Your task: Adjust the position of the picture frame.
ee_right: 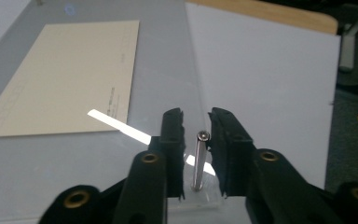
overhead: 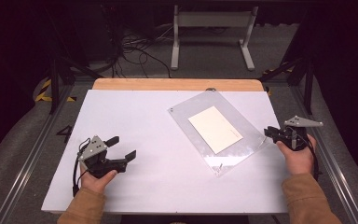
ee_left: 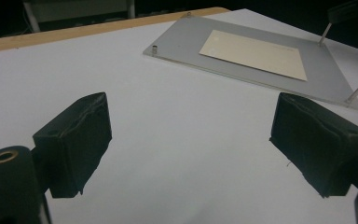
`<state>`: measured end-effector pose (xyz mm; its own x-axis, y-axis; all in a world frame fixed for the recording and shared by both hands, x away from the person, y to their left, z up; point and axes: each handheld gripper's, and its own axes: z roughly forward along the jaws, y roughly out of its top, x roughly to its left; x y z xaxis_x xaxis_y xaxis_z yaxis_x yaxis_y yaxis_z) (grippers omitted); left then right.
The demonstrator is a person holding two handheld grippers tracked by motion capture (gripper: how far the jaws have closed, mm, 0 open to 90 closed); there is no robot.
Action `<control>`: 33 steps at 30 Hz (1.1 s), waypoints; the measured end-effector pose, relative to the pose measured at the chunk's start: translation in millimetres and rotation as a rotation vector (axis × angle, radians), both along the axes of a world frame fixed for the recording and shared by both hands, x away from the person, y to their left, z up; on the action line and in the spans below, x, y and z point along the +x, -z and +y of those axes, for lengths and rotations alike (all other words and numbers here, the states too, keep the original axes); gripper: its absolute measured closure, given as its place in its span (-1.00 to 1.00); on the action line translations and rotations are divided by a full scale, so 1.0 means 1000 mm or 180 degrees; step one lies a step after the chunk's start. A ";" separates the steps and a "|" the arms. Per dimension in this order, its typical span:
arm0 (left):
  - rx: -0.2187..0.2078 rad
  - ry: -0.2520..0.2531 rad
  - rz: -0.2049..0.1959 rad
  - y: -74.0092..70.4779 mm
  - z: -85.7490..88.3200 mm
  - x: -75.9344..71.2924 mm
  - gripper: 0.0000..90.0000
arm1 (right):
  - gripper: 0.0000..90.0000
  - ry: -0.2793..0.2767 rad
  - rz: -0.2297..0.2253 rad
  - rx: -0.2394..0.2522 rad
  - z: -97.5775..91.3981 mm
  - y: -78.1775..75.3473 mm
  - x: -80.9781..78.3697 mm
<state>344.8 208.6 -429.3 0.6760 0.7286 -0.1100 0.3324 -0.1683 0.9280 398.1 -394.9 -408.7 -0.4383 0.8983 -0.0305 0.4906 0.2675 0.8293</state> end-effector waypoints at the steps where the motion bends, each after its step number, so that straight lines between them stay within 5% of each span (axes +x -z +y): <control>1: 0.0001 -0.0006 0.0005 0.000 0.000 0.000 -0.72 | 0.49 0.0015 -0.0068 -0.0048 0.003 -0.004 -0.005; 3: 0.0009 0.0001 0.0007 0.000 0.000 0.000 -0.72 | 0.46 -0.0074 -0.0158 -0.0090 0.011 -0.012 -0.015; 8: 0.0028 0.0001 0.0014 0.000 -0.002 -0.001 -0.72 | 0.37 -0.0578 -0.0252 0.0188 0.044 -0.025 -0.049; 10: 0.0023 0.0004 0.0022 0.000 -0.002 -0.001 -0.71 | 0.35 -0.0683 -0.0239 0.0210 0.052 -0.025 -0.054; 16: 0.0048 0.0024 0.0028 0.001 -0.003 0.000 -0.70 | 0.29 -0.1391 -0.0088 0.0330 0.098 -0.012 -0.078; 19: 0.0064 0.0027 0.0038 0.001 -0.004 0.000 -0.70 | 0.29 -0.1570 -0.0004 0.0320 0.115 -0.005 -0.083; 26: 0.0065 0.0032 0.0036 0.001 -0.004 0.000 -0.70 | 0.44 -0.1735 0.0206 0.0237 0.139 0.016 -0.073; 30: 0.0071 0.0029 0.0029 0.002 -0.005 0.000 -0.70 | 0.70 -0.1726 0.0132 0.0035 0.144 0.022 -0.070; 33: 0.0095 0.0039 0.0038 0.002 -0.005 0.000 -0.70 | 0.84 -0.1728 0.0147 0.0060 0.141 0.025 -0.066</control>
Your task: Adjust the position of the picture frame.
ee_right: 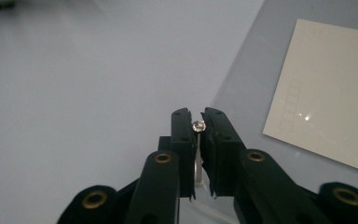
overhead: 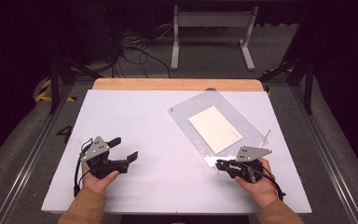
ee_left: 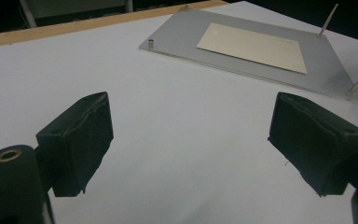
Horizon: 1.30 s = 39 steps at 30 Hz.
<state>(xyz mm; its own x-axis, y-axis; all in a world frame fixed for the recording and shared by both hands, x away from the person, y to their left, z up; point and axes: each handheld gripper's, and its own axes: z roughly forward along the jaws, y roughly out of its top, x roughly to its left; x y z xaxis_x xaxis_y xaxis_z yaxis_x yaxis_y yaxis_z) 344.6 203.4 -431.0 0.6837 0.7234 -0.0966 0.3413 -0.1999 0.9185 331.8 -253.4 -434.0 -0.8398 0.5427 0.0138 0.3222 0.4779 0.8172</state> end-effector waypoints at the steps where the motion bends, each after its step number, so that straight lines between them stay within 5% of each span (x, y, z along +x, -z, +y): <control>1: 0.0008 0.0000 -0.0003 0.000 0.000 0.000 -0.70 | 0.85 -0.0003 -0.0024 -0.0036 0.001 -0.001 -0.001; 4: 0.0011 0.0008 -0.0002 0.000 0.000 0.000 -0.70 | 0.88 -0.0014 -0.0152 -0.0249 0.005 -0.006 -0.006; 14: 0.0021 0.0005 0.0005 0.000 -0.002 0.000 -0.68 | 0.88 -0.0091 -0.0025 -0.0283 -0.023 -0.017 -0.041; 23: 0.0113 -0.0009 0.0054 0.001 -0.013 0.002 -0.63 | 0.86 0.0010 -0.0006 -0.0193 -0.050 -0.009 -0.062; 30: 0.0339 -0.0033 0.0244 -0.004 -0.049 0.021 -0.28 | 0.86 0.0029 -0.0015 -0.0214 -0.048 -0.008 -0.063; 36: 0.0487 0.0050 0.0395 -0.014 -0.077 0.047 -0.20 | 0.86 0.0027 -0.0010 -0.0214 -0.048 -0.009 -0.062; 39: 0.0663 0.0131 0.0405 -0.021 -0.093 0.061 -0.20 | 0.86 0.0021 -0.0006 -0.0212 -0.048 -0.010 -0.062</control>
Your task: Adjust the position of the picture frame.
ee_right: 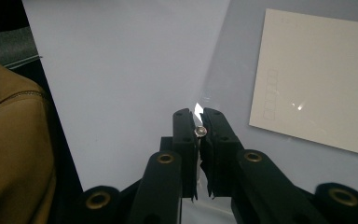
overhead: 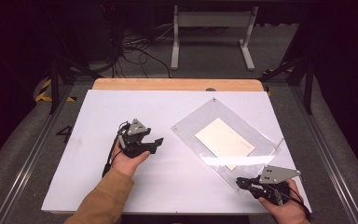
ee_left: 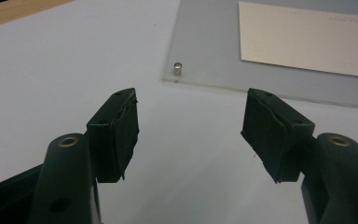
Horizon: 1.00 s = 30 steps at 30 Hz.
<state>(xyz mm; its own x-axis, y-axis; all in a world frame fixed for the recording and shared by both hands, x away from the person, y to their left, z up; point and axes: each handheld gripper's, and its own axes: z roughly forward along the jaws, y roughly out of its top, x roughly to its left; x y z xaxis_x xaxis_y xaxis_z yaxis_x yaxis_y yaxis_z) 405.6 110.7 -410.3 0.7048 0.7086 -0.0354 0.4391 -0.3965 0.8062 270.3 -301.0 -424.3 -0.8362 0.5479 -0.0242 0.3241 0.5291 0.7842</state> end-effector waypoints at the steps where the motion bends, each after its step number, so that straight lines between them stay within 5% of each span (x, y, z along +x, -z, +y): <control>1: 0.0028 0.0004 0.0012 -0.002 -0.004 0.002 -0.19 | 0.86 -0.0005 0.0002 0.0000 0.000 0.000 0.000; 6: 0.0136 0.0089 -0.0033 -0.012 -0.020 0.023 -0.12 | 0.86 -0.0006 0.0009 0.0017 0.000 0.001 0.001; 14: -0.0015 0.0194 0.0075 -0.003 -0.036 0.049 0.02 | 0.85 0.0028 -0.0003 0.0049 0.000 0.002 -0.001; 20: 0.0040 0.0113 0.0205 0.018 -0.044 0.063 0.03 | 0.85 0.0083 -0.0022 0.0073 0.000 0.003 -0.003; 30: -0.0178 0.0015 0.0310 0.040 -0.046 0.082 0.10 | 0.85 0.0142 -0.0038 0.0100 0.000 0.004 -0.005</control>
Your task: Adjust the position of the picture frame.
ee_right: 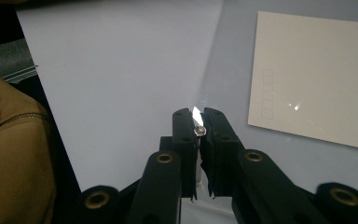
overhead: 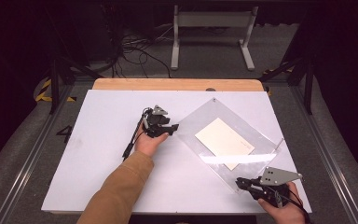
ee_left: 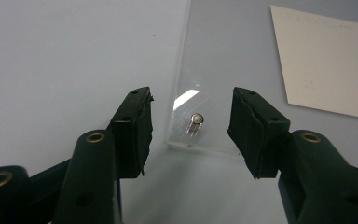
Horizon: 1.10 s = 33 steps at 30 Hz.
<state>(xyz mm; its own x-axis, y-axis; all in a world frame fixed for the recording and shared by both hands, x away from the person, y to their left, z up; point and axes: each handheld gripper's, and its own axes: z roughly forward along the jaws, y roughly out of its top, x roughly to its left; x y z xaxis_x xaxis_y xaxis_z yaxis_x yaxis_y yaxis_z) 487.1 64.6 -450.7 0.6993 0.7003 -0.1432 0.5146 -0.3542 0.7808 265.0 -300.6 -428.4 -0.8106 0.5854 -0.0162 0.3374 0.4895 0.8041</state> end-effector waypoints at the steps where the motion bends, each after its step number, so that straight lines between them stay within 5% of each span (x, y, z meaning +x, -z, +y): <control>1: 0.0000 0.0000 0.0000 0.000 0.000 0.000 0.12 | 0.85 0.0000 0.0000 0.0000 0.000 0.000 0.000; 9: 0.0182 0.0021 -0.0197 0.009 -0.010 0.000 0.28 | 0.85 0.0019 -0.0008 0.0024 0.000 0.001 -0.001; 18: 0.0318 0.0134 -0.0257 0.010 -0.016 -0.002 0.83 | 0.85 0.0020 -0.0005 0.0028 0.000 0.000 -0.001; 33: 0.0273 0.0115 -0.0225 0.011 -0.017 0.000 0.85 | 0.85 0.0024 -0.0005 0.0029 0.000 0.000 0.000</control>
<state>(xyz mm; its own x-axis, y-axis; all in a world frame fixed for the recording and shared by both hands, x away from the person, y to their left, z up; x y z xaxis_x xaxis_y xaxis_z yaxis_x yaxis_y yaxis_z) 487.5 47.2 -461.4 0.7305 0.6821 -0.0332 0.4450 -0.4386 0.7808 264.7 -300.2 -428.7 -0.8062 0.5915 -0.0120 0.3398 0.4795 0.8090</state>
